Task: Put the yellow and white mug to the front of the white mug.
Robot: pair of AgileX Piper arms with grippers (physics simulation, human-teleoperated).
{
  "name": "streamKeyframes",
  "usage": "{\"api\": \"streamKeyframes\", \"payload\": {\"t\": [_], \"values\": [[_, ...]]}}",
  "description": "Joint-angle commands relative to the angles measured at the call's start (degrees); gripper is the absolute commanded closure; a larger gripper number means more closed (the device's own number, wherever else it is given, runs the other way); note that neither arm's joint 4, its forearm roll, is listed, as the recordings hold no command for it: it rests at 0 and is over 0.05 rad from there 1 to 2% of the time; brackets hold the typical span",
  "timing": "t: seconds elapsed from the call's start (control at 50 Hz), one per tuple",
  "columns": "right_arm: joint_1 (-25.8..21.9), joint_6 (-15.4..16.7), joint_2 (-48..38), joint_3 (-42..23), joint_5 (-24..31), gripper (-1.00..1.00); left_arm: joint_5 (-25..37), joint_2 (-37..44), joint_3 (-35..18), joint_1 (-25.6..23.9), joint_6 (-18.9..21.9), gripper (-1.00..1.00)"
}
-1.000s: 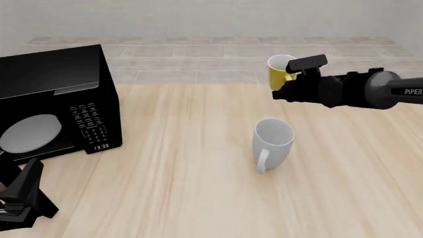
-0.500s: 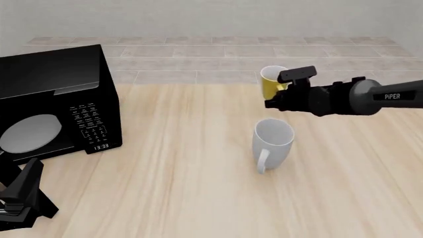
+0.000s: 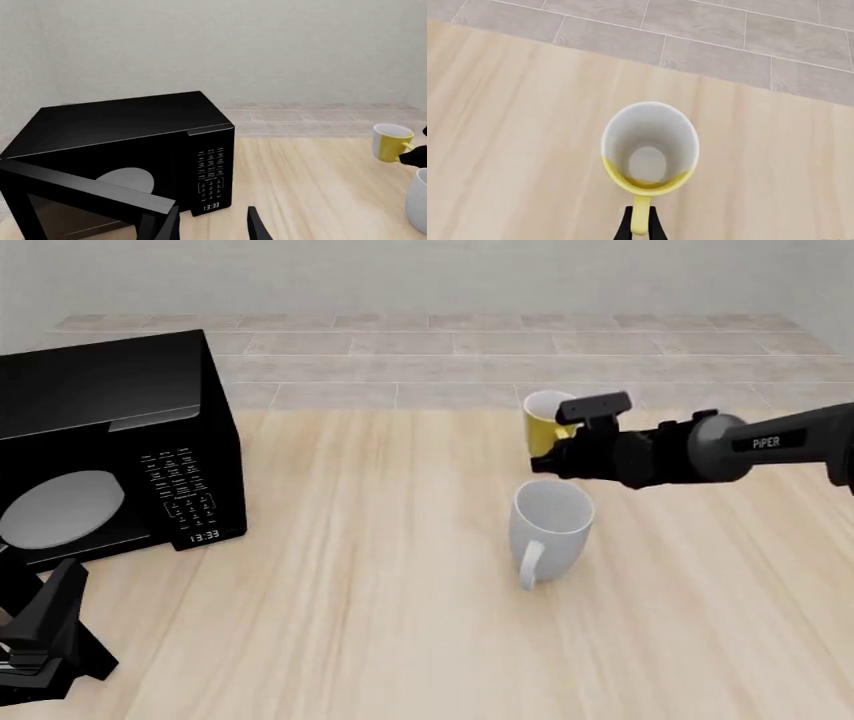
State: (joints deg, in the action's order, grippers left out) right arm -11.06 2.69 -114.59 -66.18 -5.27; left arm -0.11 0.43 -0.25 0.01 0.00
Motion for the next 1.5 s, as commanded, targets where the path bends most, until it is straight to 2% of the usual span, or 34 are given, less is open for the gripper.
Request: {"api": "streamKeyframes", "payload": {"t": [0.02, 0.34, 0.9, 0.92, 1.5], "values": [[0.33, -0.69, -1.78, -0.16, -0.99, 1.0, 0.0, 0.01, 0.0, 0.01, 0.0, -1.0], [0.68, -1.66, -4.28, -0.22, -2.09, 1.0, 0.0, 0.0, 0.0, 0.0, 0.01, -1.0], [1.01, -1.46, -5.6, -0.75, -1.75, 1.0, 0.0, -0.01, 0.0, 0.01, 0.01, -1.0], [1.04, -1.36, -5.66, -0.79, -1.68, -1.0, 0.0, 0.0, 0.0, 0.0, 0.01, -1.0], [2.83, -0.43, -1.96, -0.69, -0.45, -1.0, 0.0, 0.0, 0.0, 0.0, 0.0, -1.0]]}}
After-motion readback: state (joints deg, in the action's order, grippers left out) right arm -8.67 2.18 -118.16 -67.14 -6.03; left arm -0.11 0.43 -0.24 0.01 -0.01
